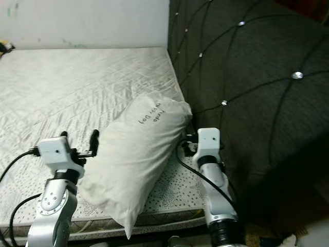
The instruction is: Clean up the room
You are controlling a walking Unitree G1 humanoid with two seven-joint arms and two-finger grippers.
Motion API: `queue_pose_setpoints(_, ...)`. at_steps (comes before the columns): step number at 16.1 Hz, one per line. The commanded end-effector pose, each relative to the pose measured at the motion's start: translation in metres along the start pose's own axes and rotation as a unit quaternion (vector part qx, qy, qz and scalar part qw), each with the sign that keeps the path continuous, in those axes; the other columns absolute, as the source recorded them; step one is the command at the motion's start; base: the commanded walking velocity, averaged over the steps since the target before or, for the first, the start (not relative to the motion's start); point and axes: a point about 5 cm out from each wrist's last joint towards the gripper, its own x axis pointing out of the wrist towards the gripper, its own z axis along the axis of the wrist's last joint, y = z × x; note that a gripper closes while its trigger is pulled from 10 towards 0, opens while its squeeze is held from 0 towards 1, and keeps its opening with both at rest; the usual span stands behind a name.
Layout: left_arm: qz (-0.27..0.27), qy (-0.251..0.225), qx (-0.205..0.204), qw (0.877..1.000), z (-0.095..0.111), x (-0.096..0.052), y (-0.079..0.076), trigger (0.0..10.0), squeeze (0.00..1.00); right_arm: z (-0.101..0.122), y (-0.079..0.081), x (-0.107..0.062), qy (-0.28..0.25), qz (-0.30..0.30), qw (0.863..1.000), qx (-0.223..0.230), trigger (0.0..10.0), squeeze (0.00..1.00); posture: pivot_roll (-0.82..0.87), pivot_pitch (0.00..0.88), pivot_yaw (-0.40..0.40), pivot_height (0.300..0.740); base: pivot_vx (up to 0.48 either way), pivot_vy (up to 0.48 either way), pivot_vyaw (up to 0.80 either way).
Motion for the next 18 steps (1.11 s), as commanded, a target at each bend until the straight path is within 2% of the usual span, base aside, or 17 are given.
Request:
queue_pose_setpoints(1,0.009,-0.007,0.007,1.0,0.007,-0.002,0.002,10.0,0.0,0.007,0.005,-0.001,-0.011,0.015,1.0,0.002,10.0,0.0,0.08,0.052,-0.012,0.74,0.0,0.0,0.0)
queue_pose_setpoints(4,0.021,-0.007,0.017,1.0,0.011,-0.011,0.009,10.0,0.0,0.013,0.012,-0.005,-0.021,0.039,0.999,0.0,10.0,0.0,0.09,0.085,-0.015,0.74,0.0,0.0,0.0)
queue_pose_setpoints(7,0.03,-0.002,0.014,0.999,0.013,-0.013,0.012,10.0,0.0,0.015,0.014,-0.006,-0.017,0.05,0.999,0.003,10.0,0.0,0.09,0.093,-0.017,0.74,0.0,0.0,0.0)
queue_pose_setpoints(18,0.054,-0.004,0.017,0.998,0.021,-0.014,0.014,10.0,0.0,0.016,0.015,-0.007,-0.003,0.079,0.997,0.004,10.0,0.0,0.1,0.11,-0.035,0.6,0.0,0.0,0.0)
